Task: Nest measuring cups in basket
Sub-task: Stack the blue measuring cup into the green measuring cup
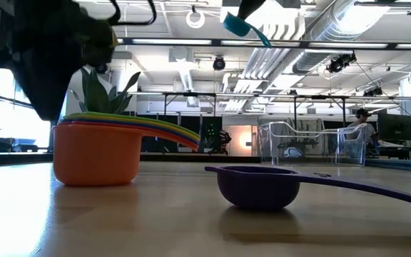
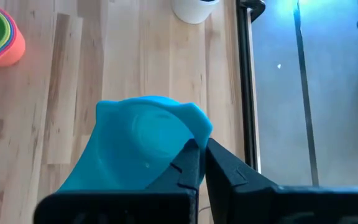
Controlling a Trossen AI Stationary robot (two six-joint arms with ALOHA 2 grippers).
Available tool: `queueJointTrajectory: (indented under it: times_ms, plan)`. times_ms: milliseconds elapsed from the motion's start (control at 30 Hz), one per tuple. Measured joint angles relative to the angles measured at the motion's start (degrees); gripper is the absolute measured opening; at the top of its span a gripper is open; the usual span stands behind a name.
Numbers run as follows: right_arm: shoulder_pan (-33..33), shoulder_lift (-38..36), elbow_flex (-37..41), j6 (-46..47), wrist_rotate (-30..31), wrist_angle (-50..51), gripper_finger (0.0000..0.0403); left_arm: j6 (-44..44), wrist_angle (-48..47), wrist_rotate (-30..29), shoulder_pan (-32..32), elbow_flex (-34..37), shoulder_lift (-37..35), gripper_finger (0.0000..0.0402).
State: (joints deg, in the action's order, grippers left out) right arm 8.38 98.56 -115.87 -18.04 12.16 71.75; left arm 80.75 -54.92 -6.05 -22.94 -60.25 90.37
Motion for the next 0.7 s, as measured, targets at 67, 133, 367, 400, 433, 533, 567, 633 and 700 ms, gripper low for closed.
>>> queueJointTrajectory:
  times_ms: [67,133,367,400,433,533,567,633,700]
  plan:
    - [0.00,0.00,0.00,-0.04,0.03,0.04,0.0000,0.89,2.81,0.84,0.02,1.94,0.00,0.0046]
    - [0.00,0.00,0.00,-0.22,0.09,0.04,0.0000,2.30,5.46,1.42,0.04,3.80,0.00,0.0046]
    - [0.14,0.00,0.00,-0.73,0.09,0.04,0.0000,3.43,14.85,1.65,0.04,7.28,0.00,0.0046]
    - [0.19,0.00,0.00,-0.93,0.09,0.04,0.0000,3.84,16.12,1.69,0.04,7.55,0.00,0.0046]
    - [0.27,0.00,0.00,-1.05,0.09,0.04,0.0000,4.40,17.16,1.71,0.04,7.78,0.00,0.0046]
    - [0.60,0.00,0.00,-1.05,0.09,0.04,0.0000,4.68,18.03,1.69,0.04,7.94,0.61,0.0046]
    - [0.65,0.00,0.00,-1.05,0.11,0.06,0.0000,4.68,18.32,1.69,0.04,7.96,0.85,0.0046]
    - [0.66,0.00,0.00,-1.10,0.11,0.04,0.0000,4.68,19.67,1.56,0.04,7.95,1.44,0.0046]
    - [0.66,0.00,0.00,-1.41,0.14,0.07,0.0000,4.68,21.31,1.51,0.31,7.94,2.61,0.0046]
